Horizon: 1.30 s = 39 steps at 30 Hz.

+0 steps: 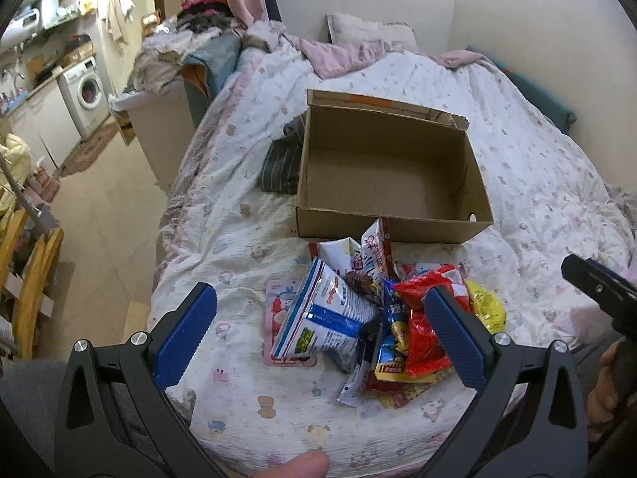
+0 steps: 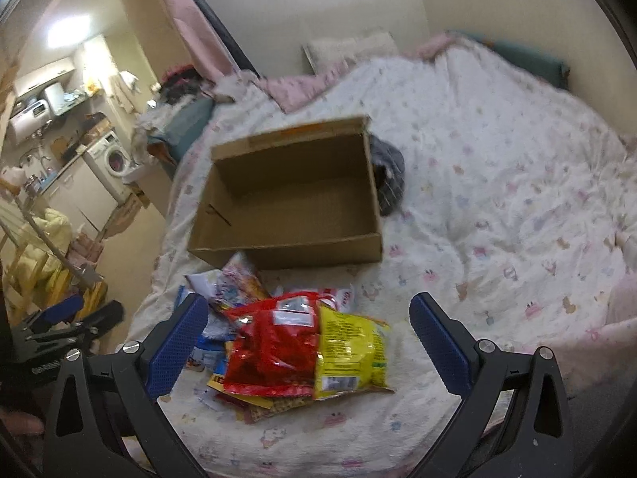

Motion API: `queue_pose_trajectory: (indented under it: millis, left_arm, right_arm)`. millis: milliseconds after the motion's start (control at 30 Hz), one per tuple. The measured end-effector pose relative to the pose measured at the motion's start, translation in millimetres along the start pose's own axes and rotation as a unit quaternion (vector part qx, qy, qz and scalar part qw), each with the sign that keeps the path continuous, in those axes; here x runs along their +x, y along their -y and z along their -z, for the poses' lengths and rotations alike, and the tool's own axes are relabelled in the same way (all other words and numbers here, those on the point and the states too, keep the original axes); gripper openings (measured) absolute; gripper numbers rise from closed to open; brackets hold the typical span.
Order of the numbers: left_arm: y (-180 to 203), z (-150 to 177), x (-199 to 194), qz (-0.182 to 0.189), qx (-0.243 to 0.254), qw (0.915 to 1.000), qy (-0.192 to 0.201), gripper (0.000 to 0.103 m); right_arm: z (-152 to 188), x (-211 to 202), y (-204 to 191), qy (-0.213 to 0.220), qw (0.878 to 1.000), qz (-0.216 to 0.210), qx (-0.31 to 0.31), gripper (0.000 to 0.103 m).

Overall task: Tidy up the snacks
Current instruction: 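Grasp the yellow chip bag with the right tool while the left tool grasps the blue-white bag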

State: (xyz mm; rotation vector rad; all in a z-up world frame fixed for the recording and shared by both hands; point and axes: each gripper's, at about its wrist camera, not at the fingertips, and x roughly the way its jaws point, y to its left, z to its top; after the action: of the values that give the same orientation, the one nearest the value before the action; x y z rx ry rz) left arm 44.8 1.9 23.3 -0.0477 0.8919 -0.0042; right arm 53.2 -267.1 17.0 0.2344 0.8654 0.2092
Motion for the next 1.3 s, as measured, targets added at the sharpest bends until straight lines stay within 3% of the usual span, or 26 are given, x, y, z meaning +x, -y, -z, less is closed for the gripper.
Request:
queue_pose_trajectory:
  millis: [200, 300, 567, 767, 800, 867, 900, 1067, 1167, 1300]
  left_arm:
    - [-3, -20, 25, -0.02, 0.013, 0.9991, -0.034, 0.103]
    - [-8, -25, 44, -0.026, 0.0, 0.9977, -0.063, 0.103]
    - [-25, -19, 84, -0.039, -0.025, 0.993, -0.109, 0.103]
    - [-37, -16, 100, -0.033, -0.057, 0.9875, -0.143, 0.103]
    - [-39, -17, 100, -0.034, -0.06, 0.9873, -0.143, 0.103]
    - [-44, -19, 101, -0.037, -0.069, 0.9868, -0.142, 0.103]
    - [-47, -20, 101, -0.039, -0.076, 0.9863, -0.141, 0.103]
    - [-57, -24, 107, -0.047, -0.091, 0.9836, -0.149, 0.103]
    - [-55, -22, 112, -0.045, -0.086, 0.9831, -0.156, 0.103]
    - [-43, -12, 121, -0.024, -0.062, 0.9813, -0.181, 0.103]
  right_arm:
    - [-12, 49, 46, -0.131, 0.99, -0.004, 0.051, 0.103]
    - [-11, 70, 64, -0.172, 0.983, -0.008, 0.066, 0.103]
    - [-4, 117, 88, -0.247, 0.962, -0.054, 0.101, 0.103]
    - [16, 140, 74, -0.31, 0.94, -0.1, 0.095, 0.102]
    - [20, 145, 72, -0.316, 0.939, -0.1, 0.089, 0.101]
    - [26, 154, 69, -0.333, 0.936, -0.087, 0.075, 0.083]
    - [29, 158, 69, -0.34, 0.933, -0.088, 0.074, 0.08]
    - [29, 152, 69, -0.329, 0.939, -0.085, 0.056, 0.057]
    - [23, 142, 73, -0.304, 0.948, -0.084, 0.052, 0.051]
    - [8, 115, 78, -0.239, 0.966, -0.081, 0.056, 0.051]
